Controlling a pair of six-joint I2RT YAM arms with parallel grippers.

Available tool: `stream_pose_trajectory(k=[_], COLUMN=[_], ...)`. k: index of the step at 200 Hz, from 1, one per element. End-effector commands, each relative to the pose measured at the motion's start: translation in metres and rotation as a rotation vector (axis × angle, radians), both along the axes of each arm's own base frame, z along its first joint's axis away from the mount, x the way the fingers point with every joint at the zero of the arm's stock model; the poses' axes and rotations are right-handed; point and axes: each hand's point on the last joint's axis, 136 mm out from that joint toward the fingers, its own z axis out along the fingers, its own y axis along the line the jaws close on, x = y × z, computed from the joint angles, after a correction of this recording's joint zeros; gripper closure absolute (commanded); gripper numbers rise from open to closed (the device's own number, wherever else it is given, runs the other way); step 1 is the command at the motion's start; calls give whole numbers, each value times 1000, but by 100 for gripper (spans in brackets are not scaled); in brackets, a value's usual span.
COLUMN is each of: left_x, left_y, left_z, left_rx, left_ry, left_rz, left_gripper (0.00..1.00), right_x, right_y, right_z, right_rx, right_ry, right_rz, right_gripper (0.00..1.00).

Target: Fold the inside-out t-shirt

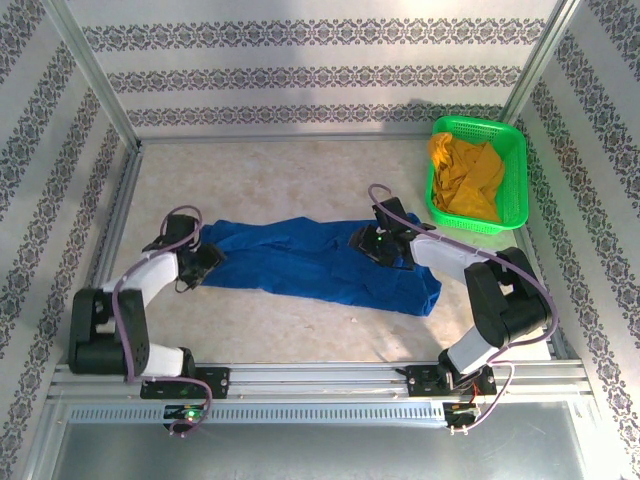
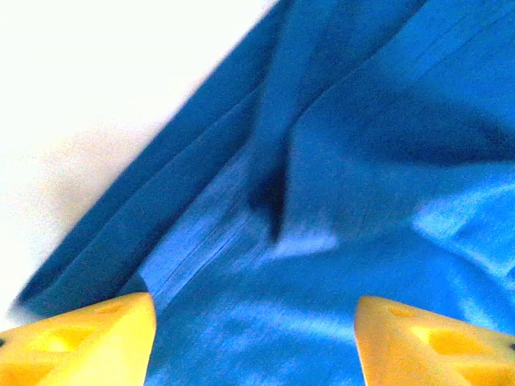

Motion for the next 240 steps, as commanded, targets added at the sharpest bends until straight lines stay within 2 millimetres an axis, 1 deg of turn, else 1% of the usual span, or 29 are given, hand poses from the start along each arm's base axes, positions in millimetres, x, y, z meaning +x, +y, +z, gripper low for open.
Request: stream_pose_trajectory(k=[1,12,34,44,56,73,89,110,129,144,165,195,213,232,240], left_x=[-2,18,60,72,80,79,72,61,56,55,58,61,65,70,71], left_y=[15,15,17,18,16,14,12,16,16,15,13,11,10,9,9], left_z=[21,35,73,88,96,91,76,55,44,39,34,28,26,26,25], left_rx=[72,83,129,146,153,150,141,164,174,174,165,151,143,138,136], left_ry=[0,-43,-144,-147,-134,-81,-26,37,52,55,48,45,36,30,28], left_rz=[24,-14,-84,-121,-168,-208,-231,-252,-279,-295,-306,-306,-308,-310,-312], left_gripper=[31,30,28,28,28,28,29,29,29,29,30,33,36,39,42], right_x=[0,-2,-14,-21,-32,-47,-62,-79,-88,-91,-95,-88,-85,-85,-87], right_y=[0,-4,-19,-26,-35,-44,-48,-48,-43,-35,-30,-14,-5,-5,-7], right_z=[12,18,29,32,36,38,41,44,43,40,33,28,24,18,16], right_rx=[-5,-16,-77,-107,-140,-175,-233,-324,-407,-451,-506,-501,-511,-531,-536], right_ry=[-32,-39,-44,-39,-35,-24,-21,-24,-19,-14,3,-14,-7,15,18], right_rz=[22,25,20,17,18,27,66,151,233,288,339,388,425,439,437], right_gripper=[49,48,48,48,48,47,46,45,45,44,43,42,42,42,42])
